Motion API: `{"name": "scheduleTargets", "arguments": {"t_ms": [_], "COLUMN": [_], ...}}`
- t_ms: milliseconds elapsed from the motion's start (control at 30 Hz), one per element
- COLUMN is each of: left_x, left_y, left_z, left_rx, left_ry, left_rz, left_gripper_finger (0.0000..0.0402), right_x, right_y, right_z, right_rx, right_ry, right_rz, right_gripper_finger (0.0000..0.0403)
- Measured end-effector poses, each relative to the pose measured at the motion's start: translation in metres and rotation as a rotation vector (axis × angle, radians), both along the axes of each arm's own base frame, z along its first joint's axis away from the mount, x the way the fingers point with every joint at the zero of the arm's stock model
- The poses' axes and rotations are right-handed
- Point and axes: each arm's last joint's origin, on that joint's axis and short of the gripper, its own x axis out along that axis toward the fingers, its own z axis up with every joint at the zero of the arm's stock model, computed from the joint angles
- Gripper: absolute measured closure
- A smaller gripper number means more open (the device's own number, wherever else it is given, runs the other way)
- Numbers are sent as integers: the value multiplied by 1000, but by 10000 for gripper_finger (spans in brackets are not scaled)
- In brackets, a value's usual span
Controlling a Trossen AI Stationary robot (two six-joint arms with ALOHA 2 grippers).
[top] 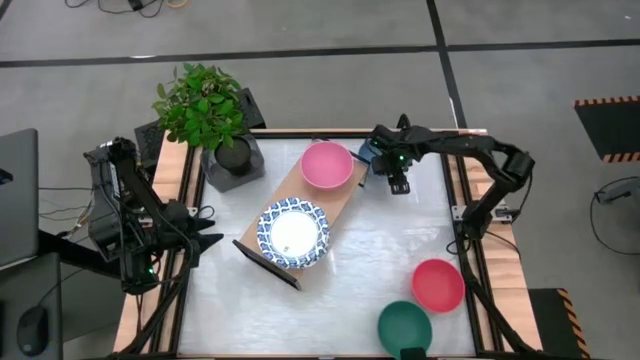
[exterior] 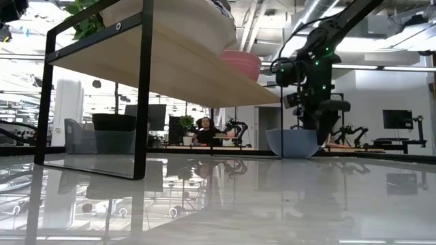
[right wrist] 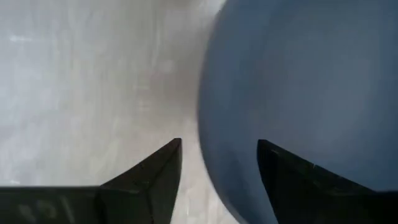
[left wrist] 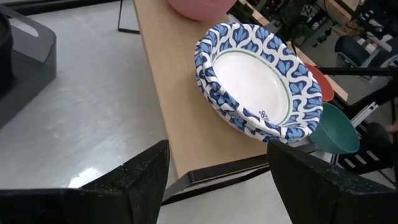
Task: Place and stack bowls onto a shelf
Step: Stack the blue bowl on the pink bowl on the shelf
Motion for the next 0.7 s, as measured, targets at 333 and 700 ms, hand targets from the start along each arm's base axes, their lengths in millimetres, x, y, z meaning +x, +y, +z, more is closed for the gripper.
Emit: {"name": "scheduleTargets", "arguments": {"t_ms": [333, 700], "left_x": [0, 0], "left_y": [0, 1], "left_z": [0, 0], "left_rx": [-5, 19], "left_ry": [-1, 7], "left_rz": [3, -7], "left_gripper_finger": [148, 148], "right_x": [-7, -28], "right_y": [-12, 3], "right_z": [1, 48], "right_rx": [-27, -72], "right_ry": [-10, -130], "right_rz": [-52, -190], "right_gripper_finger": [365, 379]}}
